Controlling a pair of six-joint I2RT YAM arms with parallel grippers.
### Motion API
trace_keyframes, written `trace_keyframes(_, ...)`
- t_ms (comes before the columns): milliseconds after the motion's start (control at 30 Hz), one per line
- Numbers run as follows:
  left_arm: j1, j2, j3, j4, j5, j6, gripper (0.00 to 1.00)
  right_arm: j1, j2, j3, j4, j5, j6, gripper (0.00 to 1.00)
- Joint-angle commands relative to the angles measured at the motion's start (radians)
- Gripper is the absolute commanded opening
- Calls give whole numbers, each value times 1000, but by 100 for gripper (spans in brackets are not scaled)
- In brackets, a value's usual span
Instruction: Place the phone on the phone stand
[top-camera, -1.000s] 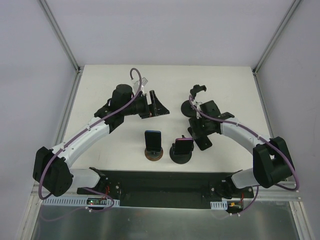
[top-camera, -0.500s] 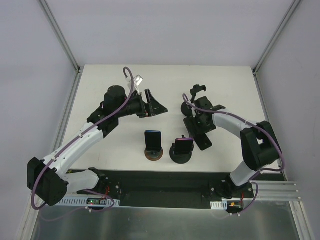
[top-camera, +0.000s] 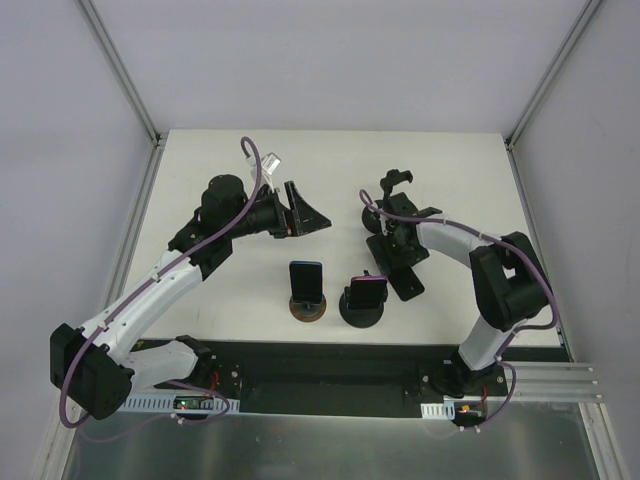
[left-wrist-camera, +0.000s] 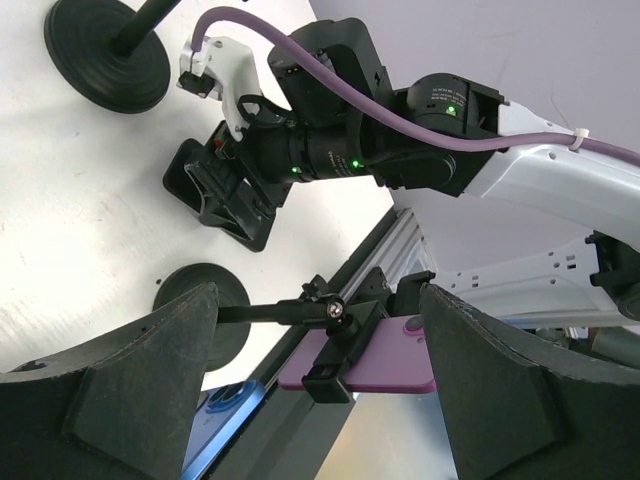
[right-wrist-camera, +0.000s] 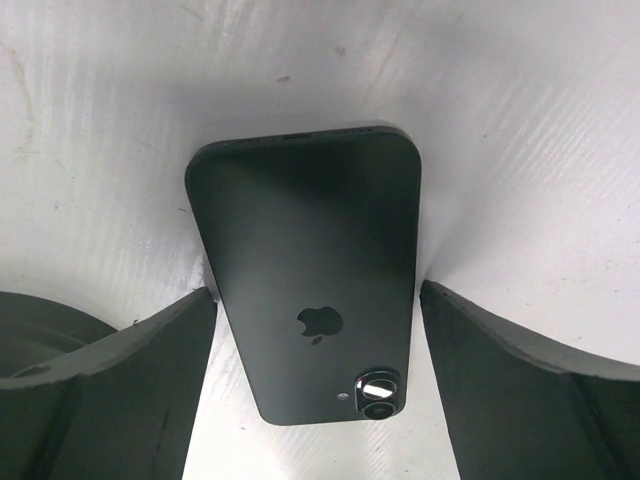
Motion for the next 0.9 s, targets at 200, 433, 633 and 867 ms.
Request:
trace_keyframes(200,42,2,-29,41,25,-30,80,40,-41,-36,69,83,0,39)
trace_keyframes(433,53,138,17,42,51,-72,80,40,-146,-99,163,13,-25,15)
trace_keyframes(633,54,275,75,48,51,-76,79,37,-221,-146,229,-18,-34,1)
trace_keyframes(867,53,460,116,117,108,-50,70,37,-241,-162,299,-82,-28,1)
